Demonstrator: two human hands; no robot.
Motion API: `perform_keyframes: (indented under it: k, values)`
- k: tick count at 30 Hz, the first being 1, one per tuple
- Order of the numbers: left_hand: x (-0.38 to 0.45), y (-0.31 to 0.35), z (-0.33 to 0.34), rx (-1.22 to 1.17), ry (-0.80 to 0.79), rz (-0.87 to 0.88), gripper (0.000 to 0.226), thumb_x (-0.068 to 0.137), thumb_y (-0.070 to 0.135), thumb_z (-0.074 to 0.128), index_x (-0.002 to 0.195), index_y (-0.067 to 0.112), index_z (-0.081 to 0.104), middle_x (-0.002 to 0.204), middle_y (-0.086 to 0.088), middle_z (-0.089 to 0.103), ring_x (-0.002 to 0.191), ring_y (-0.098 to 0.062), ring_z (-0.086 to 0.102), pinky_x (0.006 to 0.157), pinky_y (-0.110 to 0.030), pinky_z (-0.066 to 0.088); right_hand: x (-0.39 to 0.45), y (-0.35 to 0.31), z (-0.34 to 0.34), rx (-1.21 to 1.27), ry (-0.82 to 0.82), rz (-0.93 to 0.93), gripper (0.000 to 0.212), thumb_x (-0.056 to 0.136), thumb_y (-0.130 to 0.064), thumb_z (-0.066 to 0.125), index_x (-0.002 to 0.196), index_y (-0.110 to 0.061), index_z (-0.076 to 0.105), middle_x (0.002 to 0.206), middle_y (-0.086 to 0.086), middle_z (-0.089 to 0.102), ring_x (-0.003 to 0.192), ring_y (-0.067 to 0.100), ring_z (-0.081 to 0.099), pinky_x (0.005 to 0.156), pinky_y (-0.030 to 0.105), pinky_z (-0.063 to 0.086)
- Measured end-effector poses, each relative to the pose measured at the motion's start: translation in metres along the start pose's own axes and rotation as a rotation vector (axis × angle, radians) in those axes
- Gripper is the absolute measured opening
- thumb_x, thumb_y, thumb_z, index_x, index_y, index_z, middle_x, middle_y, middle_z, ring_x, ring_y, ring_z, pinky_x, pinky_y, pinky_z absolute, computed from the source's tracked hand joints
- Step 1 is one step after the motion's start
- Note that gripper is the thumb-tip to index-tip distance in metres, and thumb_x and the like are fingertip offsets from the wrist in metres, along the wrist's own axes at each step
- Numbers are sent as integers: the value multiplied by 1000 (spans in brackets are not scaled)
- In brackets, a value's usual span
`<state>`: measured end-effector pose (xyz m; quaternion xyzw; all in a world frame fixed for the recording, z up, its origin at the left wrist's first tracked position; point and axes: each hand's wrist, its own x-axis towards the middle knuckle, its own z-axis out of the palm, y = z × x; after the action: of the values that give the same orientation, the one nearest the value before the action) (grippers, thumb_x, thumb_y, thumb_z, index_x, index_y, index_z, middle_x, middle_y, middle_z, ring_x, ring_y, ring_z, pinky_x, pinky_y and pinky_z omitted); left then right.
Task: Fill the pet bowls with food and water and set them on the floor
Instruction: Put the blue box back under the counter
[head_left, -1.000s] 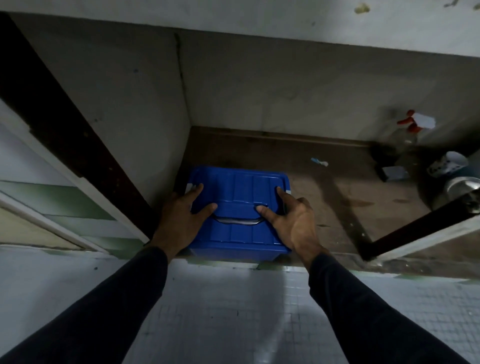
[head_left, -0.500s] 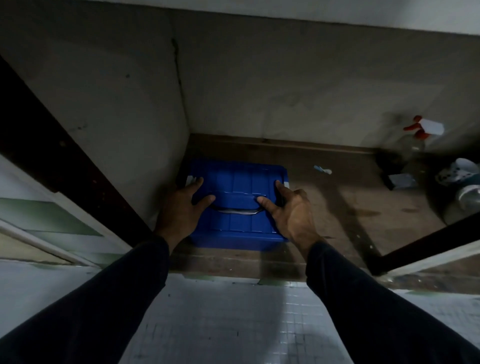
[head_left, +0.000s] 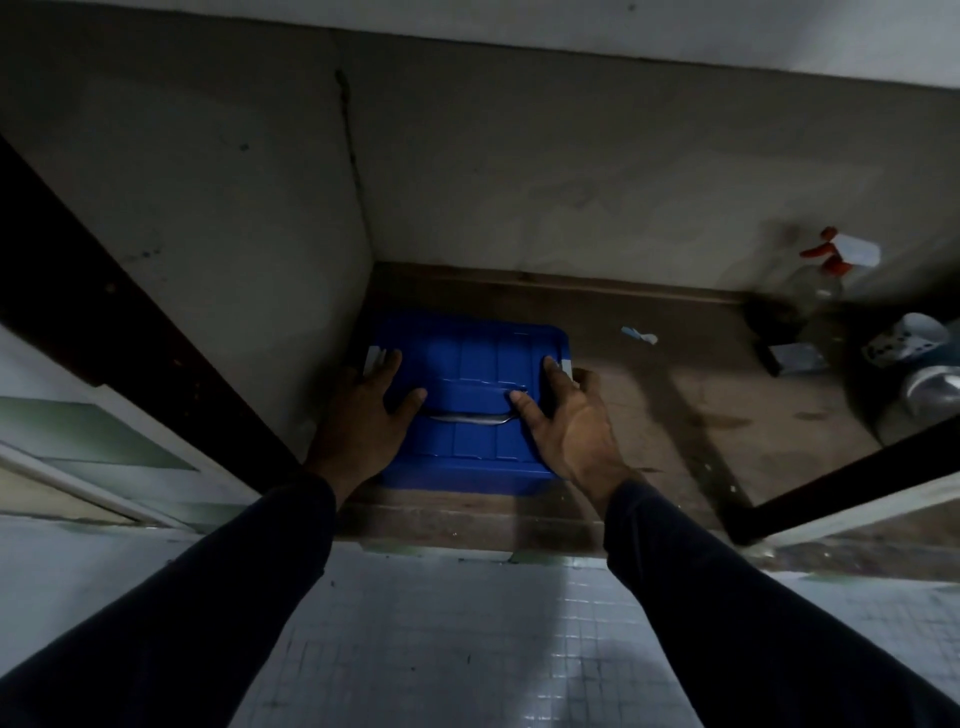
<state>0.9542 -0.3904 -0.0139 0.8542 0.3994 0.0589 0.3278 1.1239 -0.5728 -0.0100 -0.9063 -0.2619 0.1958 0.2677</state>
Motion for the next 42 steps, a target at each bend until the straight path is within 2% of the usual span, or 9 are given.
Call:
perform_keyframes:
  k: [8,12,15,19,23,27,30,33,42]
  values:
    - [-27,6,-8,247,15,169,60,107,42,48,161,19,33,173,-8,6,160,-28,6,129,-43,16,-24,-1,-6,-100,-60,-37,76,100,-56,47,162,-24,16,169,8,-3,155,30,9,124,38,16]
    - [-53,8,-16,381,-50,175,59,106,44,46,159,19,39,171,-13,17,158,-32,11,125,-49,24,-48,2,-9,-192,-103,-40,75,102,-55,44,162,-21,15,169,8,-3,156,27,3,120,29,3]
    - [-78,17,-25,441,-116,160,56,105,46,47,155,19,45,169,-12,22,157,-30,16,120,-49,34,-71,2,-14,-237,-157,-8,74,101,-56,43,161,-21,17,170,9,-1,155,30,11,122,32,7]
    - [-115,28,-42,519,-197,156,55,102,45,53,149,16,51,160,-12,40,148,-31,35,111,-47,43,-111,1,-28,-372,-262,-37,76,99,-53,50,160,-19,20,167,16,14,148,38,27,123,47,27]
    - [-155,47,-71,461,-271,117,56,101,41,57,149,14,52,157,-10,46,143,-32,43,114,-46,40,-156,-11,-56,-385,-295,-69,63,98,-46,53,152,-18,36,154,9,41,142,30,38,123,37,24]
    - [-196,72,-102,535,-355,128,52,102,44,53,146,16,55,140,-10,62,124,-30,60,102,-41,51,-199,-34,-94,-483,-370,-112,54,98,-37,55,146,-14,45,145,9,53,135,28,47,120,38,29]
    - [-227,99,-133,591,-490,73,57,105,48,45,153,18,46,148,-9,54,129,-28,55,106,-41,48,-231,-59,-133,-542,-438,-71,43,97,-35,54,132,-11,54,134,12,59,126,30,53,112,41,39]
    - [-257,127,-168,630,-589,61,55,105,50,41,150,19,47,141,-10,54,124,-28,55,103,-45,48,-263,-84,-172,-606,-528,-44,36,98,-35,50,123,-9,56,124,11,63,114,30,58,102,41,45]
    - [-328,219,-285,562,-714,37,54,105,48,44,152,21,46,144,-9,53,128,-29,54,107,-45,47,-349,-170,-298,-455,-684,55,48,98,-34,52,140,-10,50,139,13,55,126,32,52,106,43,43]
